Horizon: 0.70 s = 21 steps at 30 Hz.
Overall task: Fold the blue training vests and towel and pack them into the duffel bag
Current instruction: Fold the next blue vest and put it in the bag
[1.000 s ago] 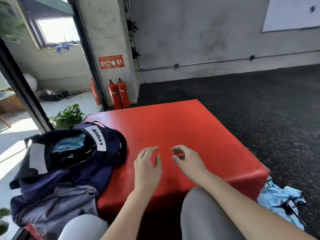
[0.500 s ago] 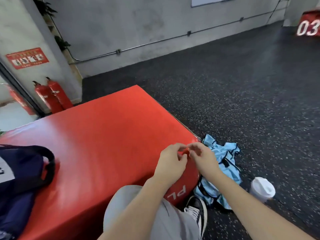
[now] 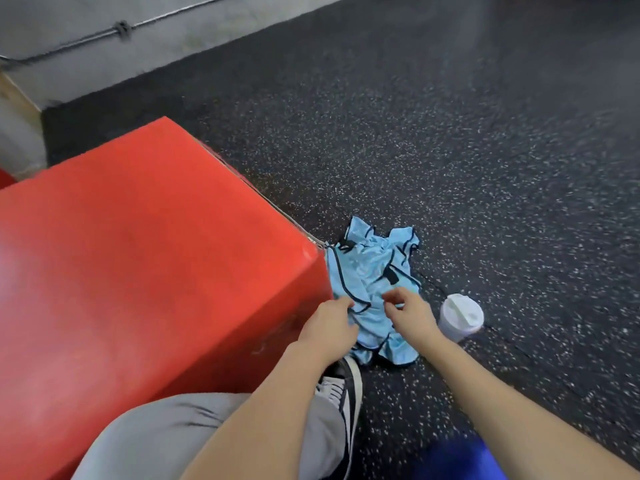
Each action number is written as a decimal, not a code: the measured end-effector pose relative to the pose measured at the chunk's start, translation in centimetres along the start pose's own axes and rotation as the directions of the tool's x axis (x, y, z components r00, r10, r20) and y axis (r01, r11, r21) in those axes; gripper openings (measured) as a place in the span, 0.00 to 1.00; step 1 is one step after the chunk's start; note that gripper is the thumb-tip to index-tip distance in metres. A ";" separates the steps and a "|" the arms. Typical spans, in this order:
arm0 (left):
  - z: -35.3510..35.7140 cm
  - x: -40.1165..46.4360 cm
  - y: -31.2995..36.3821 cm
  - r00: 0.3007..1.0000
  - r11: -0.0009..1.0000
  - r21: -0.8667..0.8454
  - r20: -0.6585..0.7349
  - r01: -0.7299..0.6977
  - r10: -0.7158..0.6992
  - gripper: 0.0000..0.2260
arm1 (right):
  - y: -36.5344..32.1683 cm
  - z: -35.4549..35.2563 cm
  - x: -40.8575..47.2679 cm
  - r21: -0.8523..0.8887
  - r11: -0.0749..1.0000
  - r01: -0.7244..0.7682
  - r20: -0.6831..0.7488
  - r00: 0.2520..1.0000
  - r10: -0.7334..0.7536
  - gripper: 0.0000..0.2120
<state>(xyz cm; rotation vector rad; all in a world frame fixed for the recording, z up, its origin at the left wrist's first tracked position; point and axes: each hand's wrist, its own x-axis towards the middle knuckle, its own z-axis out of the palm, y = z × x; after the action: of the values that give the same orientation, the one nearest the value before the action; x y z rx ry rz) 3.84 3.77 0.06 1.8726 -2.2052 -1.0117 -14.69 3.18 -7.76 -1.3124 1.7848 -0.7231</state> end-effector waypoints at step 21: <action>8.4 10.2 -3.9 0.960 0.941 -0.191 0.056 0.279 -0.273 0.21 | 4.9 7.9 10.6 -0.352 0.935 0.034 0.164 0.986 0.026 0.15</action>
<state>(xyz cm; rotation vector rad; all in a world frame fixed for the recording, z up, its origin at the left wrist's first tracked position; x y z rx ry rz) 0.77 -2.04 -12.07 2.1232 -1.8077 -1.2556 -12.09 -5.39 -18.66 -1.5611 1.8300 -0.2860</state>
